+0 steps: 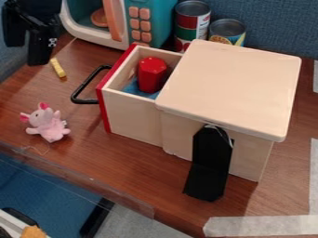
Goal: Close the drawer
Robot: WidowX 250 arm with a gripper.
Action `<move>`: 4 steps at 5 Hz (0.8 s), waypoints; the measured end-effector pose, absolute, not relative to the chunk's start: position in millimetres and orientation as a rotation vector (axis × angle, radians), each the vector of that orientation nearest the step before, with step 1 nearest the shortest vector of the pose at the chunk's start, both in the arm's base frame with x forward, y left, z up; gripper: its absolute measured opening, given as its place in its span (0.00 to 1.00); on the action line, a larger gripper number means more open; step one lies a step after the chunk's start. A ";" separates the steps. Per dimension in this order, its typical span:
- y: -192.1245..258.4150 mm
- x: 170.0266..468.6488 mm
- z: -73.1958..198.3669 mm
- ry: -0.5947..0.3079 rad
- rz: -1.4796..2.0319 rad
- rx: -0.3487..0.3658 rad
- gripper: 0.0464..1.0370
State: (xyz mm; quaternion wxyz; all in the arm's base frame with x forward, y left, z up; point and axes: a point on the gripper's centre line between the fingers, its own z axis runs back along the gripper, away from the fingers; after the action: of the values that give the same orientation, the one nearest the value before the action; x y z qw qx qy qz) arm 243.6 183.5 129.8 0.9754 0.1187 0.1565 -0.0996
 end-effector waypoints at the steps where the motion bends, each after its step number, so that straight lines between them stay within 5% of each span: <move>1: 183.9 243.5 120.0 0.339 -0.216 0.223 0.96; 3: 200.3 253.5 78.6 0.409 -0.464 0.200 0.96; 4: 204.3 264.1 68.0 0.349 -0.624 0.231 0.96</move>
State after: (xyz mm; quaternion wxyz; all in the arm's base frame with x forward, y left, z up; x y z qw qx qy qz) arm 264.1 204.3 68.0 0.9303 0.1130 0.1704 -0.3047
